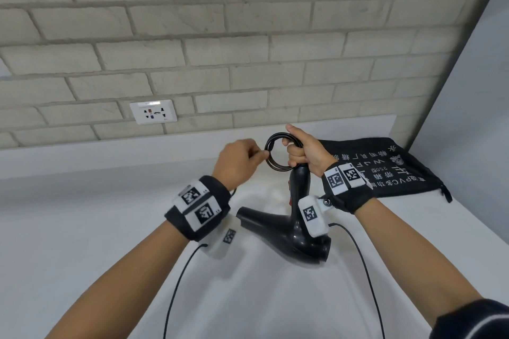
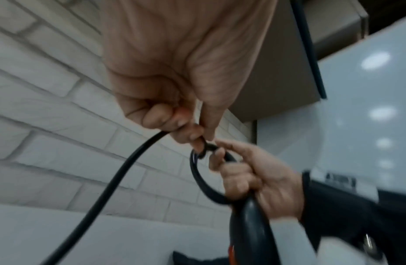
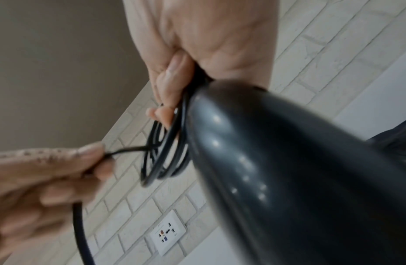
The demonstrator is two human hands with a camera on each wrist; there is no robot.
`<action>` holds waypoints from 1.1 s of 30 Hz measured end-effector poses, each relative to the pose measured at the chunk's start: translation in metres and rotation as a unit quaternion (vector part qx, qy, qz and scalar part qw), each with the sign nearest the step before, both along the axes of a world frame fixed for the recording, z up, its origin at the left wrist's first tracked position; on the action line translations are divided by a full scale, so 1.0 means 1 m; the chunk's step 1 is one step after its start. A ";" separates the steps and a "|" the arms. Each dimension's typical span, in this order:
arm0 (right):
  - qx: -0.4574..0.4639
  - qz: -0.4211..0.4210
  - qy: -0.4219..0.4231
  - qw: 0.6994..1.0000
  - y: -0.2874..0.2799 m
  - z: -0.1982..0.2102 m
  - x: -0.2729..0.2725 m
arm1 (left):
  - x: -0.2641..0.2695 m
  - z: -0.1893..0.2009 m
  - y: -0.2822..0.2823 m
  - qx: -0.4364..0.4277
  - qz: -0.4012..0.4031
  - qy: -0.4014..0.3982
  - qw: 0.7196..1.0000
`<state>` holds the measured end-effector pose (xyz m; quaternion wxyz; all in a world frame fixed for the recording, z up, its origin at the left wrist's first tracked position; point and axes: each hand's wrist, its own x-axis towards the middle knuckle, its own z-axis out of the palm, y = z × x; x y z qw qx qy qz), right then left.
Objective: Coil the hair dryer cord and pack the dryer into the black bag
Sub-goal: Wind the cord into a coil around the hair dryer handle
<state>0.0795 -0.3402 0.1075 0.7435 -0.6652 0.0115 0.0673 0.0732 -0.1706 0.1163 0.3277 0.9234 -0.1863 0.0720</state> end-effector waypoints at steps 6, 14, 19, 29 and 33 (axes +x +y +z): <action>-0.032 0.032 -0.014 0.999 0.009 0.004 -0.005 | 0.013 0.031 0.022 -0.211 -0.071 -0.008 0.975; -0.096 0.071 -0.029 0.992 0.011 0.006 -0.008 | 0.038 -0.004 0.023 -0.338 0.016 0.067 0.939; -0.090 0.063 -0.013 0.994 0.010 0.005 -0.004 | 0.042 -0.015 0.022 -0.333 0.026 0.051 0.941; 0.005 0.051 0.013 0.999 -0.009 0.002 -0.001 | 0.043 -0.076 0.048 -0.230 0.036 0.200 0.952; 0.034 0.058 0.027 0.997 -0.015 0.003 -0.004 | 0.050 -0.104 0.048 -0.038 -0.028 0.201 0.978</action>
